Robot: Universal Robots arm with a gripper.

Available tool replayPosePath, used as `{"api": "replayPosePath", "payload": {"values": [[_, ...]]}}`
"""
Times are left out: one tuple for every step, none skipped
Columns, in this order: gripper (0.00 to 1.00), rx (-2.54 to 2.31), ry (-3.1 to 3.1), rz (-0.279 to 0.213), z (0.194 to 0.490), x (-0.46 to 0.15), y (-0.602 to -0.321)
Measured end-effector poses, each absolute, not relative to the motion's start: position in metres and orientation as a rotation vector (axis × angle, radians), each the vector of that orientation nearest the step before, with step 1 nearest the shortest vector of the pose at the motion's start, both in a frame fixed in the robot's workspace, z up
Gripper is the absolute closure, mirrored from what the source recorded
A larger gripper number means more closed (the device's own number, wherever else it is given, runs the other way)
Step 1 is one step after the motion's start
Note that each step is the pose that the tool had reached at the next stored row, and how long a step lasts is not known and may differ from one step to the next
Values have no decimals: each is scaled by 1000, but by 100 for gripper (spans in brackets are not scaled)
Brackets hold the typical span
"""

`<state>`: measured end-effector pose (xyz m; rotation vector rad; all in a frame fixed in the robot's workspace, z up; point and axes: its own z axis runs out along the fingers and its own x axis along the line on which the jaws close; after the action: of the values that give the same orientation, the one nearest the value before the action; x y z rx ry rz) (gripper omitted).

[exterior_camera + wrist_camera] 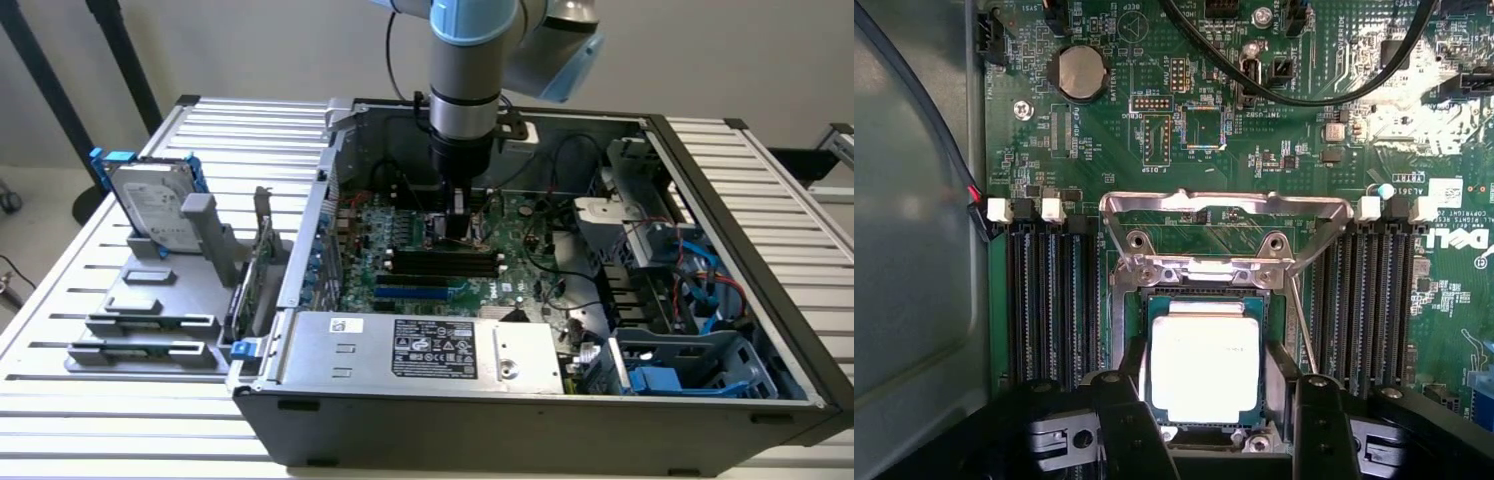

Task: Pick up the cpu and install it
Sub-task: 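Place the cpu into insertion slot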

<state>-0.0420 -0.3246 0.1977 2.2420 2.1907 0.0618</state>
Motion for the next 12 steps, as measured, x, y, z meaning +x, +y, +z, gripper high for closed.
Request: {"api": "replayPosePath", "payload": {"values": [[44, 2242, 2190, 62, 198, -42, -325], [38, 2243, 2190, 62, 198, -42, -325], [38, 2243, 2190, 62, 198, -42, -325], [38, 2244, 2189, 62, 198, -42, -325], [38, 2244, 2189, 61, 198, -42, -324], [38, 2244, 2189, 61, 198, -42, -324], [38, 2245, 2188, 61, 198, -42, -324], [38, 2245, 2188, 61, 198, -42, -324], [38, 2246, 2187, 61, 199, -42, -324], [38, 2246, 2187, 61, 200, -42, -324], [38, 2246, 2186, 61, 202, -42, -324], [38, 2246, 2186, 61, 205, -43, -324]]}}
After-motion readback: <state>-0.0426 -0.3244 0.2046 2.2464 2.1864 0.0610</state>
